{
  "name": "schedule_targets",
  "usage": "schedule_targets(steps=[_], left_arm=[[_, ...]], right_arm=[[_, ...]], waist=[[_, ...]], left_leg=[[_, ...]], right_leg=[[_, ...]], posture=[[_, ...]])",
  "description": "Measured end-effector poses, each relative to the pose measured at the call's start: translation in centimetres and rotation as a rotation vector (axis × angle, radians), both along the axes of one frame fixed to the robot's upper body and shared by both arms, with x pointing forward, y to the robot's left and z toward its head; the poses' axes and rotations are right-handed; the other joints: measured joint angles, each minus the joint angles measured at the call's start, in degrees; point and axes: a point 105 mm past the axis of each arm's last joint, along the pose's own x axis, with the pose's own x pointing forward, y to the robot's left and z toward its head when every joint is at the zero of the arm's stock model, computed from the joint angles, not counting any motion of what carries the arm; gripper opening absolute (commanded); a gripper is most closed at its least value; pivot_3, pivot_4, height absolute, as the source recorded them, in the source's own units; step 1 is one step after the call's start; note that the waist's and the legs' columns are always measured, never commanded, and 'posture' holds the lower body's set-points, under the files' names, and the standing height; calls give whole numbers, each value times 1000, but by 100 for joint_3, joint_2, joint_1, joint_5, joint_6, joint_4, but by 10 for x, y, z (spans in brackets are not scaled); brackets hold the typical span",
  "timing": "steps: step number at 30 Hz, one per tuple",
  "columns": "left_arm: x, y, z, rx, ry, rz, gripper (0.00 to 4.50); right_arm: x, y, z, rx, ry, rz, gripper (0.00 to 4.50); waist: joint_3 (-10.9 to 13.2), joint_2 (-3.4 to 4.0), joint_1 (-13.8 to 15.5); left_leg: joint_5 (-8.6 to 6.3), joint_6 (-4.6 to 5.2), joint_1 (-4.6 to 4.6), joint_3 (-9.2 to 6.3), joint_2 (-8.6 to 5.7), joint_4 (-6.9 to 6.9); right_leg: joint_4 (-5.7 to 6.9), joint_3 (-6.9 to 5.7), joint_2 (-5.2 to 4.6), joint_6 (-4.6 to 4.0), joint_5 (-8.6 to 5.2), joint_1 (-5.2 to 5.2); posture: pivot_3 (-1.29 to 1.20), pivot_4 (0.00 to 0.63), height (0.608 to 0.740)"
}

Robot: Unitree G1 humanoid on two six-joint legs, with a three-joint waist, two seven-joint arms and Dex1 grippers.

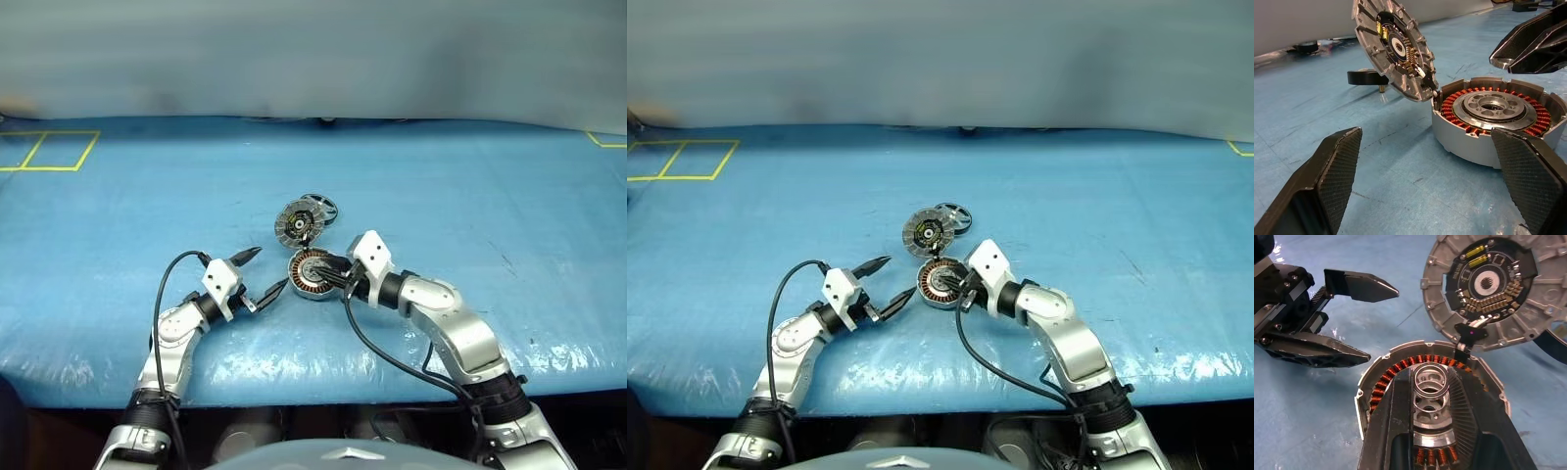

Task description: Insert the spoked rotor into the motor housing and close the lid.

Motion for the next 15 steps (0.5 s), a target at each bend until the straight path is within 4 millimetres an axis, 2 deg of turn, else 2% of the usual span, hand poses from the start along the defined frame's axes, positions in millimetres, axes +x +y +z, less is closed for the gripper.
schedule_targets(steps=[7, 15], left_arm=[[-2, -1, -2, 1, 6, -5, 4500], [-3, 0, -3, 2, 10, 2, 4500]], right_arm=[[7, 8, -8, -29, 20, 17, 654], [7, 6, -9, -50, 16, 17, 654]], waist=[[0, 0, -5], [0, 0, -1]], left_leg=[[-2, -2, 0, 0, 0, 0], [-7, -9, 0, 1, 0, 0]], right_leg=[[1, 0, 0, 0, 0, -1], [1, 0, 0, 0, 1, -1]], posture=[[0, 150, 740], [0, 150, 740]])
